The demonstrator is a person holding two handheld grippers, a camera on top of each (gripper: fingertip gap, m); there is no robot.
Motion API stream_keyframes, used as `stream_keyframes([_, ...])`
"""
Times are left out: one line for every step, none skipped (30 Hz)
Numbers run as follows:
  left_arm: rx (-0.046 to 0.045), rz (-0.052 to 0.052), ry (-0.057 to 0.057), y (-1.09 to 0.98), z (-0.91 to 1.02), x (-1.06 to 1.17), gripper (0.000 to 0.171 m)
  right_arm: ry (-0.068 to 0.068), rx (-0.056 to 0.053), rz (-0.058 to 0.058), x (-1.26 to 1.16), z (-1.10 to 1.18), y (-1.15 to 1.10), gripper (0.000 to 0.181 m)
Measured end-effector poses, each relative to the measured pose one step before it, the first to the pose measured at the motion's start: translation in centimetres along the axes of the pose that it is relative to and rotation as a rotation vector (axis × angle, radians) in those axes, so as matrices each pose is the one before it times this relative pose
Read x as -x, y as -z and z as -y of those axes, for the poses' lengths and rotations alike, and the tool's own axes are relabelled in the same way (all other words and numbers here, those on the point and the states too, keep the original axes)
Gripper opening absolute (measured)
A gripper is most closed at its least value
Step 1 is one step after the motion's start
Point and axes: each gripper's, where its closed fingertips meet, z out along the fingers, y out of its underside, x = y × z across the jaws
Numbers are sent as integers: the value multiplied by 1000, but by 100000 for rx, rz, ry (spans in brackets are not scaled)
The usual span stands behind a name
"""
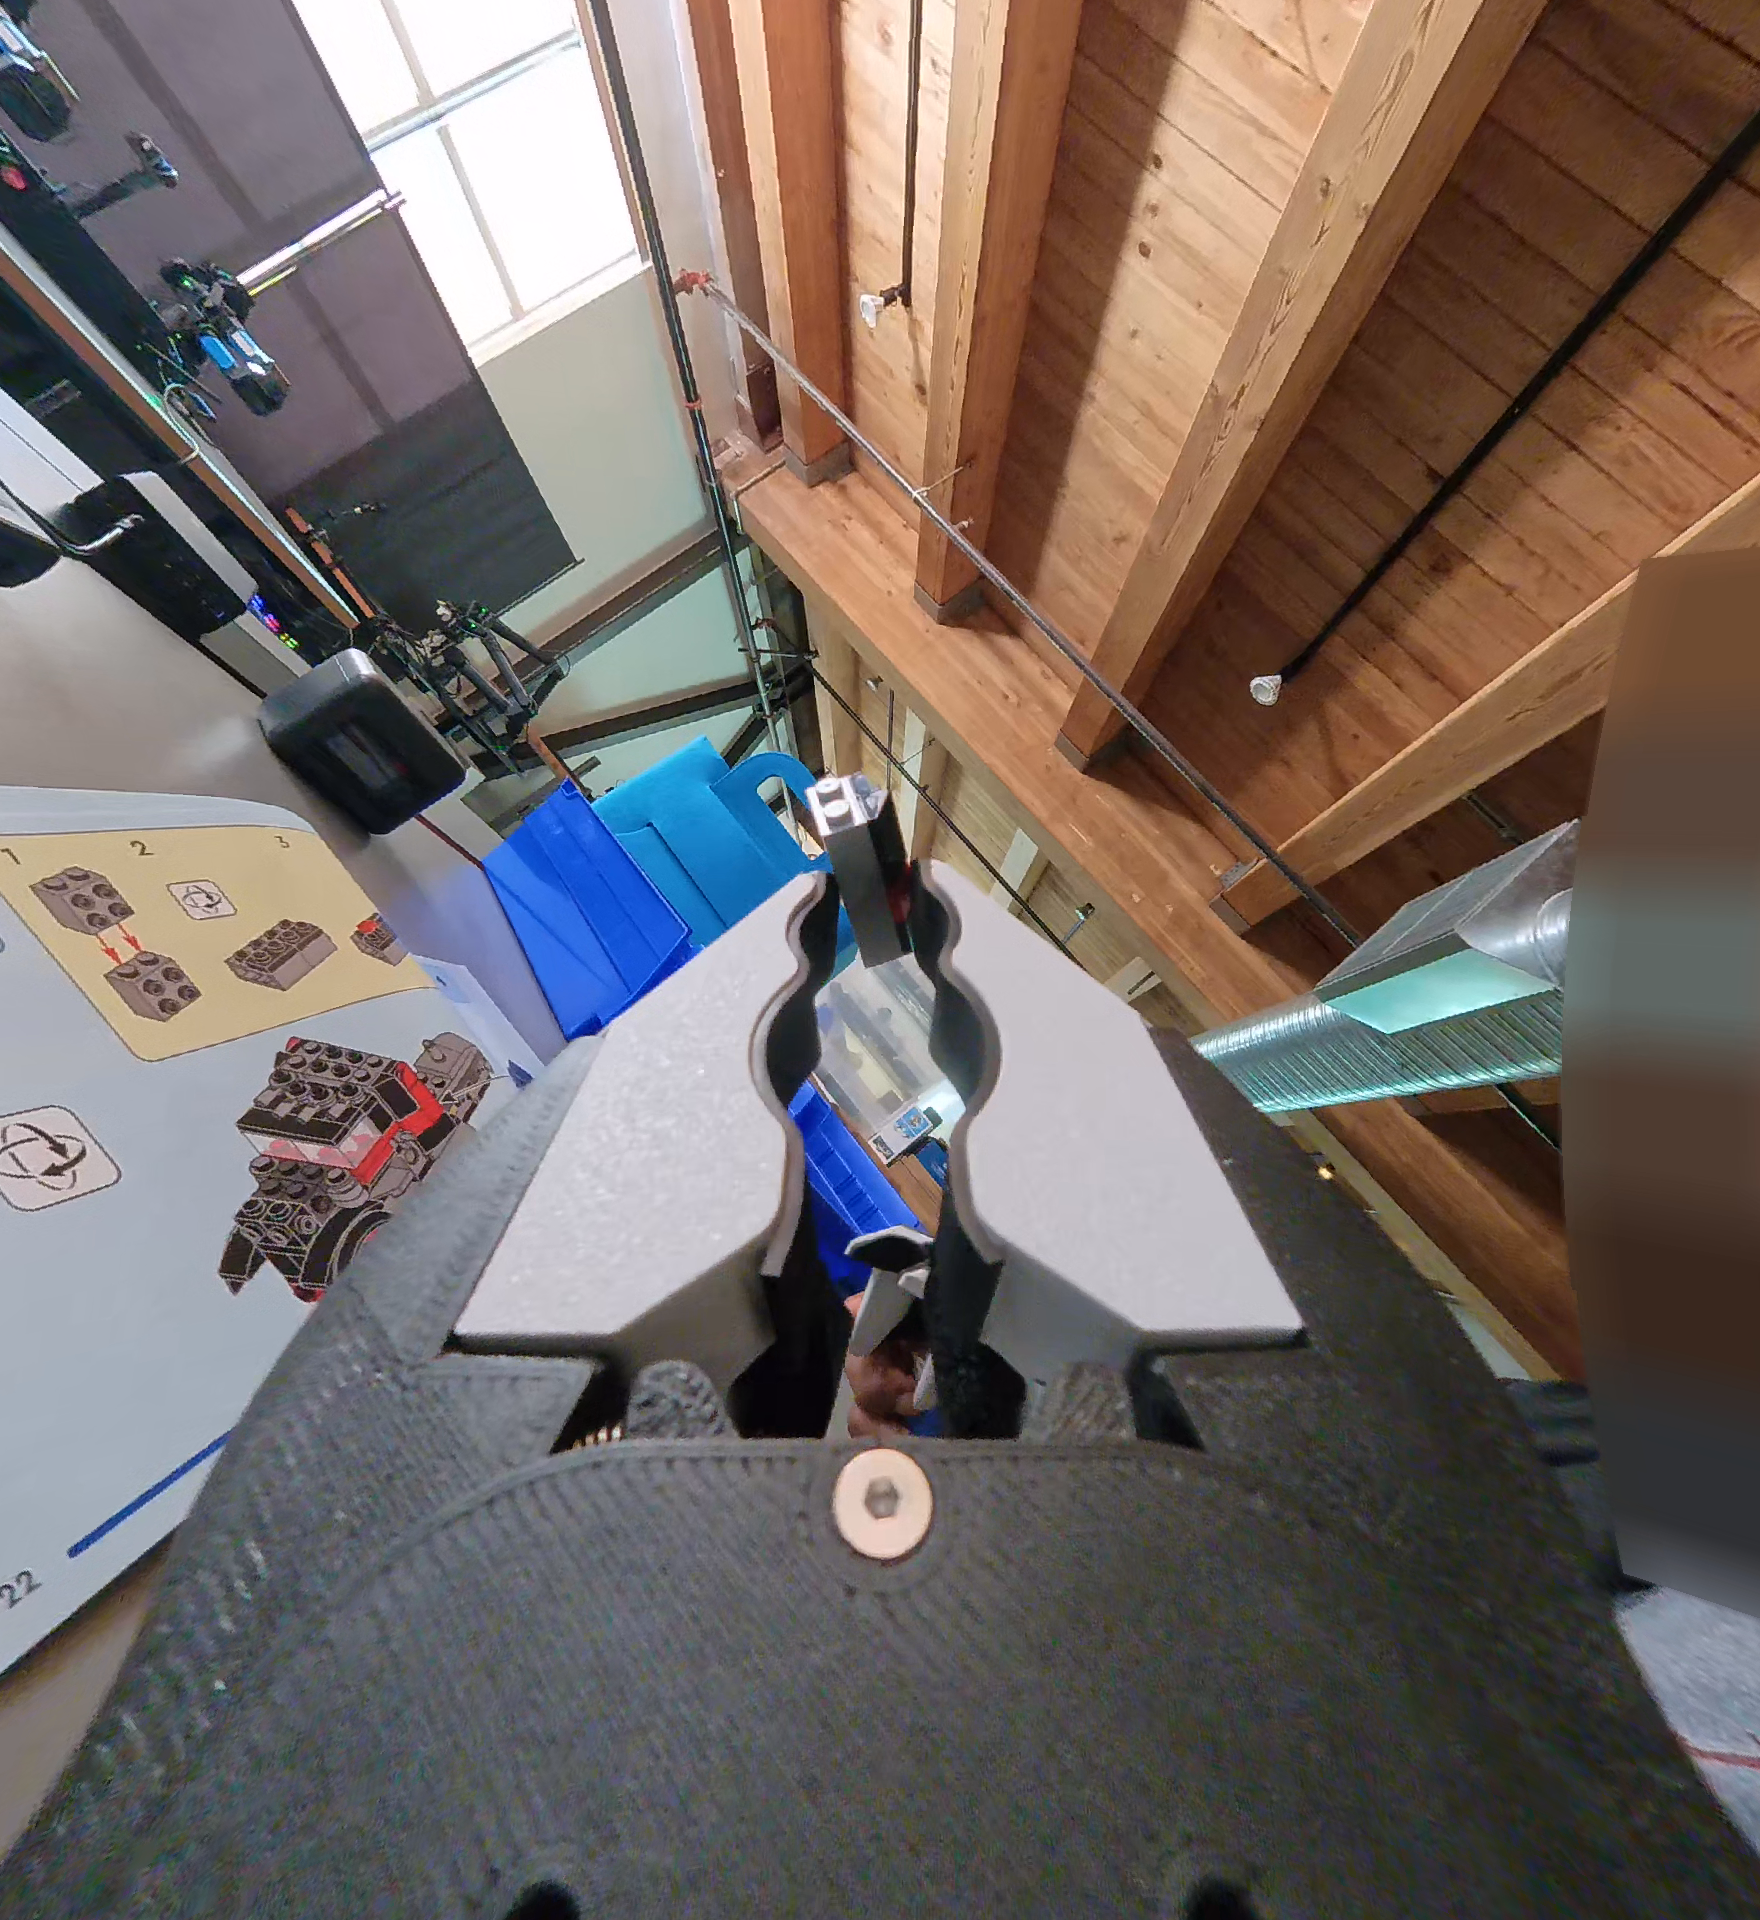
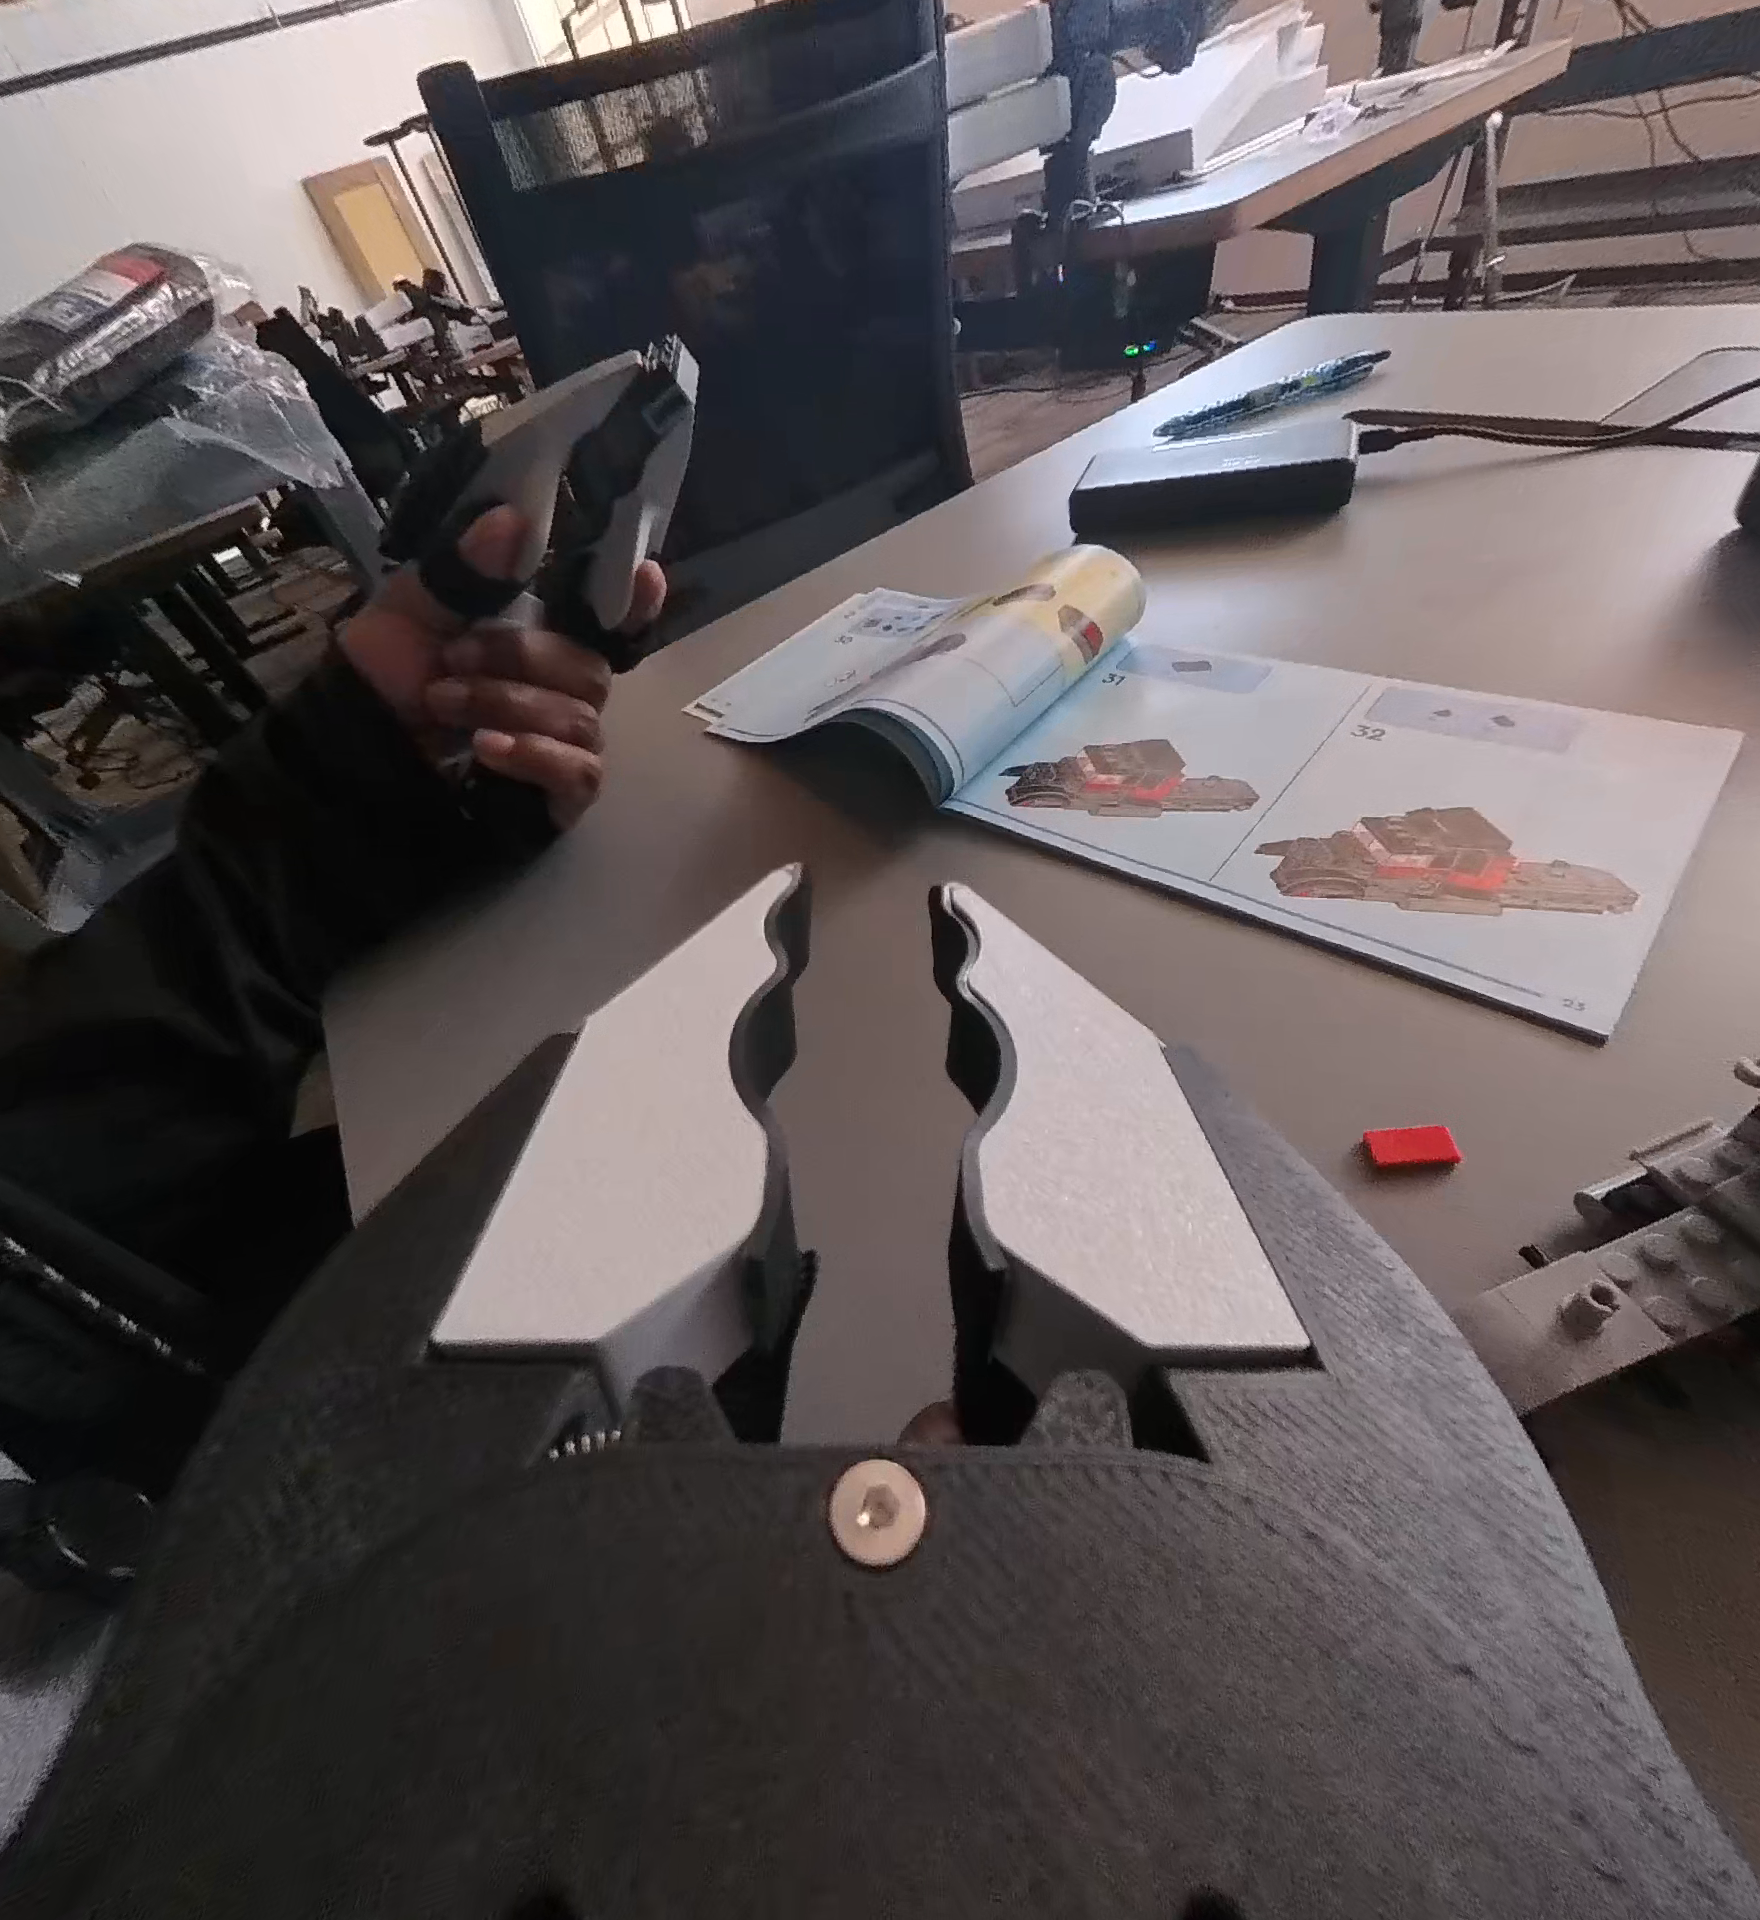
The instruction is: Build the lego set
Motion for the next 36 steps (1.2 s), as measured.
stream_keyframes([-132,-96,219,26,26,5,14,446,713,-300,10,-102,-78,23])
stream_keyframes([-198,-195,358,25,31,3,14,417,710,-302,15,-91,-76,23])
stream_keyframes([-256,-189,297,34,56,-3,14,376,498,-201,7,-62,-58,23])
stream_keyframes([-202,-170,155,24,37,-15,14,268,274,-295,-10,-34,-46,23])
stream_keyframes([-6,-120,170,18,9,3,14,163,188,-362,-19,-30,-12,23])
stream_keyframes([103,-39,115,-14,-16,12,14,149,130,-285,-16,-19,-20,23])
stream_keyframes([134,-103,5,-8,-19,-17,14,99,25,-178,-19,-5,-4,23])
stream_keyframes([134,-115,-29,-8,-19,-16,14,-84,16,-123,-20,1,-2,23])
stream_keyframes([79,-51,55,-2,-20,2,14,-260,113,-52,-37,-20,-15,23])
stream_keyframes([-25,-123,70,9,8,-13,14,-315,103,9,-36,-8,-8,23])
stream_keyframes([-67,-107,75,6,13,-12,14,-336,31,-28,-44,1,-4,22])
stream_keyframes([-55,-38,89,12,20,-2,14,-319,12,40,-29,-8,-4,22])
stream_keyframes([-27,-48,89,8,-4,2,14,-268,86,74,-8,-9,-11,22])
stream_keyframes([-101,-45,50,9,27,0,14,-181,123,87,-21,-11,-12,22])
stream_keyframes([-102,2,23,10,15,1,14,-165,159,97,-4,-17,-24,22])
stream_keyframes([-69,60,41,6,14,14,14,-173,217,152,4,-25,-20,22])
stream_keyframes([-124,21,28,8,18,3,14,-131,143,165,8,-19,-12,22])
stream_keyframes([-155,35,-33,13,18,3,14,-127,-3,106,-9,-1,-4,22])
stream_keyframes([-50,85,-4,8,-1,14,14,-238,-96,154,0,19,10,22])
stream_keyframes([-46,94,2,-3,6,13,14,-374,-143,215,-15,19,24,22])
stream_keyframes([-50,76,10,7,11,19,14,-460,-212,126,-36,21,23,22])
stream_keyframes([6,60,51,-7,-9,18,14,-550,-261,149,-46,43,24,22])
stream_keyframes([45,132,48,-10,1,28,14,-647,-261,213,-45,36,27,22])
stream_keyframes([3,128,59,3,-5,35,14,-654,-292,240,-36,37,38,22])
stream_keyframes([-54,-17,69,7,12,1,14,-597,-324,150,-53,42,36,22])
stream_keyframes([-50,7,72,-5,7,10,14,-566,-249,154,-50,34,32,22])
stream_keyframes([-56,27,115,11,8,12,14,-491,-103,228,-20,15,10,22])
stream_keyframes([-95,-20,87,9,26,1,14,-348,-4,161,-23,0,2,21])
stream_keyframes([-65,-67,96,11,9,0,14,-183,68,90,-12,-5,-11,21])
stream_keyframes([-25,-28,71,2,12,6,14,-64,129,31,-7,-19,-9,21])
stream_keyframes([52,26,40,-9,-12,6,14,36,132,50,4,-13,-12,21])
stream_keyframes([66,-20,9,5,-9,-3,14,74,117,15,9,-13,-19,21])
stream_keyframes([22,-1,12,-5,1,5,14,39,137,-34,0,-17,-9,21])
stream_keyframes([28,-10,60,-10,-9,0,14,-14,126,10,-1,-21,-15,22])
stream_keyframes([-12,-47,67,3,10,4,14,-58,80,-7,-10,-3,-10,22])
stream_keyframes([-63,-36,62,6,13,-1,14,-75,33,-5,-16,-7,-7,21])
